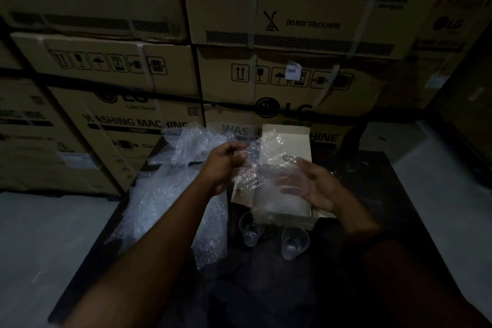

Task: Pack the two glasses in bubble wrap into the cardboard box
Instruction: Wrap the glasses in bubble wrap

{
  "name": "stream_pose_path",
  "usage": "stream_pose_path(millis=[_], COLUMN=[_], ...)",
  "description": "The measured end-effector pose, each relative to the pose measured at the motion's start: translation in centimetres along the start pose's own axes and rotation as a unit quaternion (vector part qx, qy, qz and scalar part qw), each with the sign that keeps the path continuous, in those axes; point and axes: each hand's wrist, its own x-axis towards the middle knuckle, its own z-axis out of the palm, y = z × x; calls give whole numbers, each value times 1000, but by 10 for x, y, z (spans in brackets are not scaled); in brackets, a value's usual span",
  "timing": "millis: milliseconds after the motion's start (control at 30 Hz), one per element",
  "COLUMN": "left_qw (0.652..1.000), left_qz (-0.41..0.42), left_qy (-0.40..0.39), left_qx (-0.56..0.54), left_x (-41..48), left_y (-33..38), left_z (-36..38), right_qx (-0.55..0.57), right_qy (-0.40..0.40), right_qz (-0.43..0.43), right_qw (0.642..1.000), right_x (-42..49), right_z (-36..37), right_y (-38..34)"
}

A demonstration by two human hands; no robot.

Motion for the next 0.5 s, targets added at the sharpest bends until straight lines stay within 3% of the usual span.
stream_pose_path(millis=[167,267,400,500], left_qw=[998,996,992,993], left_qz=[11,-28,-120,-106], left_qy=[65,86,15,-47], left_qx=[16,-8,19,29], left_x=[2,5,-3,-10], left_y=[4,3,-1,-6], left_z=[12,9,-1,-4], right_qx=[-180,-207,-193,-208], right_qy=[55,85,131,131], right_qz=[-55,-105,-155,-164], right_qw=[981,969,960,955], right_x=[7,9,13,13], right_z=[8,12,7,4], right_y=[-7,-5,-6,-2])
